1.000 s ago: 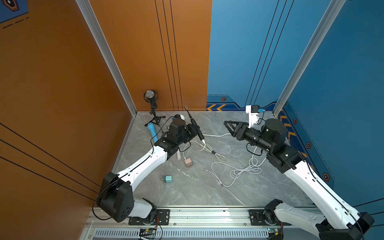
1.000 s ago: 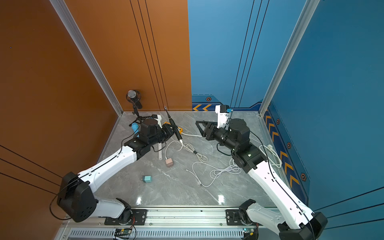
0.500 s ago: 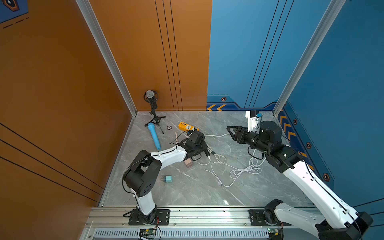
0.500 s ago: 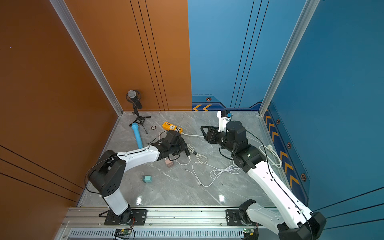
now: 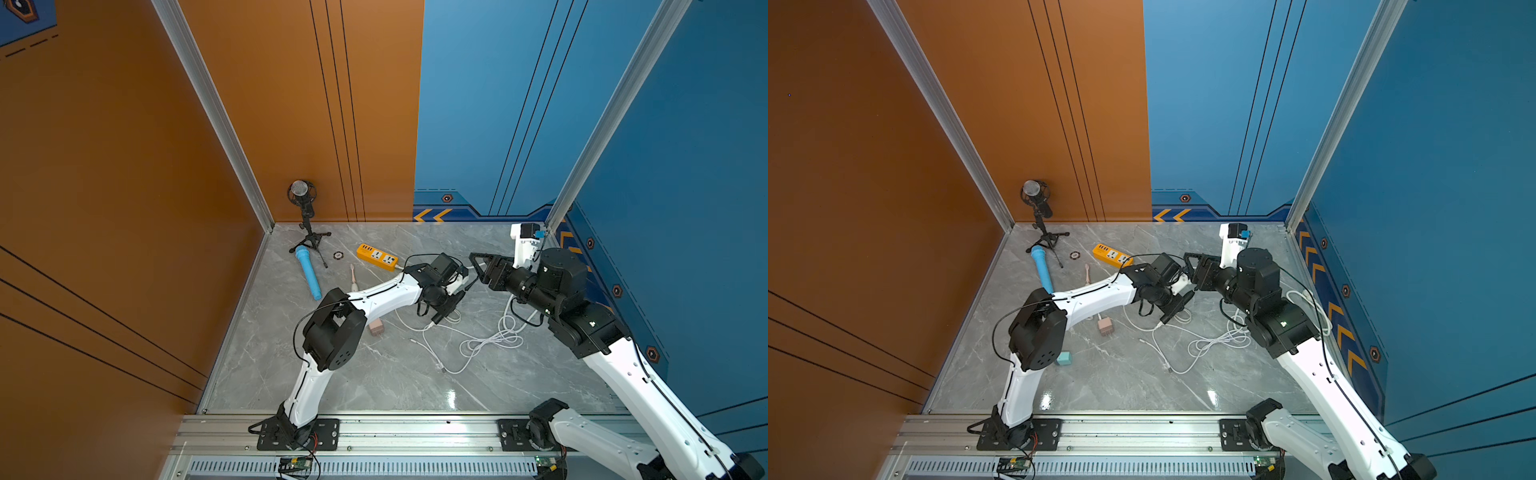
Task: Charge the electric toothbrush
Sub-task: Place the electric toothbrush at the center of the board, then pick up the plug from the center of the board.
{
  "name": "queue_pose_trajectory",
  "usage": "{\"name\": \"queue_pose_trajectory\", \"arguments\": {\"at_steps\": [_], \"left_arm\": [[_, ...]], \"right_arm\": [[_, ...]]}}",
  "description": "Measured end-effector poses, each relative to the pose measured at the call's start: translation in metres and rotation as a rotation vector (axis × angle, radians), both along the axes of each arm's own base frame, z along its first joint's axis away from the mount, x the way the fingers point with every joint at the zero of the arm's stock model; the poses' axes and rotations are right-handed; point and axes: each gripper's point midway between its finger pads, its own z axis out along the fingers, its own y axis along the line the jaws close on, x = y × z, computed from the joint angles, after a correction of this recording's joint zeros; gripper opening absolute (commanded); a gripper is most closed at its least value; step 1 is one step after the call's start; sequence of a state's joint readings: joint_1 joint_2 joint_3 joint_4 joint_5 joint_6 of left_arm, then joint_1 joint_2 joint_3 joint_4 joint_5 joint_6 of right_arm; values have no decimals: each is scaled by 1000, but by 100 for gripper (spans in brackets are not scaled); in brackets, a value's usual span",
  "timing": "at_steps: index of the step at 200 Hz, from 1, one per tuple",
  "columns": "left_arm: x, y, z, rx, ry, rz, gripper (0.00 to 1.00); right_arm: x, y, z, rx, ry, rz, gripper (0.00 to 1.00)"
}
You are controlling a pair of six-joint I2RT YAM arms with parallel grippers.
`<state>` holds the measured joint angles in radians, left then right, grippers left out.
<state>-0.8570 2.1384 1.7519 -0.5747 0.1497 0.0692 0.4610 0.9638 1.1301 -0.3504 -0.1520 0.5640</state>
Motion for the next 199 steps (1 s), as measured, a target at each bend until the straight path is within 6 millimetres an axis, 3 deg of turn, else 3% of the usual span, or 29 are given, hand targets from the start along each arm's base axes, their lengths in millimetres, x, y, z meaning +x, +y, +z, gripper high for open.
{"name": "queue_pose_trajectory", "arguments": {"at_steps": [46, 63, 83, 98, 128, 151, 168, 183, 199], "left_arm": [[-20, -21, -41, 316, -204, -348, 0], [-19, -20, -56, 385, -227, -410, 17], [-7, -21, -50, 410, -269, -421, 54], [2, -21, -46, 418, -293, -408, 75], [16, -19, -32, 395, -302, -345, 82], [26, -10, -8, 342, -286, -235, 79], [32, 9, 29, 255, -257, -101, 78], [39, 41, 73, 163, -242, 59, 76], [41, 94, 115, 76, -230, 286, 75]], "right_arm": [[0, -1, -3, -4, 9, -3, 57], [0, -3, -3, -5, 9, -7, 57], [0, -4, -3, -4, 8, -11, 57], [0, -5, -4, -7, 13, -13, 57], [0, -6, -7, -9, 19, -16, 57], [1, -6, -7, -10, 19, -18, 57], [2, -6, -8, -13, 22, -17, 57], [4, -5, -11, -19, 28, -18, 57], [7, -5, -15, -26, 40, -18, 58]]}}
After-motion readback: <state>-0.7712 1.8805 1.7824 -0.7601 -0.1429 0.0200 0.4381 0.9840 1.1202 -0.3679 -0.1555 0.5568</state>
